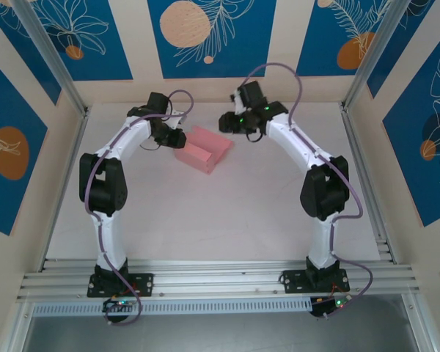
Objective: Fold the paper box
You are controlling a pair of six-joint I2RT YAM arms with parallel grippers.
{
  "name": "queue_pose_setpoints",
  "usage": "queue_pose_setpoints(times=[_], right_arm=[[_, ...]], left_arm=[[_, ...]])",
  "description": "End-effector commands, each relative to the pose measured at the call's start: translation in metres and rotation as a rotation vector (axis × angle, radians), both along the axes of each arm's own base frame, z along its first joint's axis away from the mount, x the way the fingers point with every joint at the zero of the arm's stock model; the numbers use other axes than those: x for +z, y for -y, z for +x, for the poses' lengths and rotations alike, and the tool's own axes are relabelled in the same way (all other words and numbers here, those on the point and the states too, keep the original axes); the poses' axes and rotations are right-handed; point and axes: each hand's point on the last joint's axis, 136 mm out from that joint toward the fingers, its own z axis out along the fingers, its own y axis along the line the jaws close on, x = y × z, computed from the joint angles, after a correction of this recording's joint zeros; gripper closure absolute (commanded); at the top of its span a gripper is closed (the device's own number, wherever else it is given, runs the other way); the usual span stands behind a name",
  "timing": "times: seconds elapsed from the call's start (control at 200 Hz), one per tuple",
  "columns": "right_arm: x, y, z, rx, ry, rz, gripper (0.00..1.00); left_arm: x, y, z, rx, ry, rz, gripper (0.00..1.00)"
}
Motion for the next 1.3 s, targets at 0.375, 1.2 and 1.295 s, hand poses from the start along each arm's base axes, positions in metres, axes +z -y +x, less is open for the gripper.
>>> queue_pose_setpoints(times=[0.375, 1.2, 1.295], right_arm=[[-0.108, 0.008, 0.036, 0.034, -0.396, 0.297, 0.43], [-0.112, 0.002, 0.023, 0.011, -0.373, 0.109, 0.52], [-0.107, 0.012, 0.023, -0.027, -0.352, 0.088, 0.52]], left_arm=[[-0.011, 0.003, -0.008, -0.012, -0.054, 0.03, 0.78], [-0.012, 0.001, -0.01, -0.018, -0.058, 0.045, 0.78], [-0.011, 0.001, -0.009, -0.017, -0.054, 0.046, 0.78]])
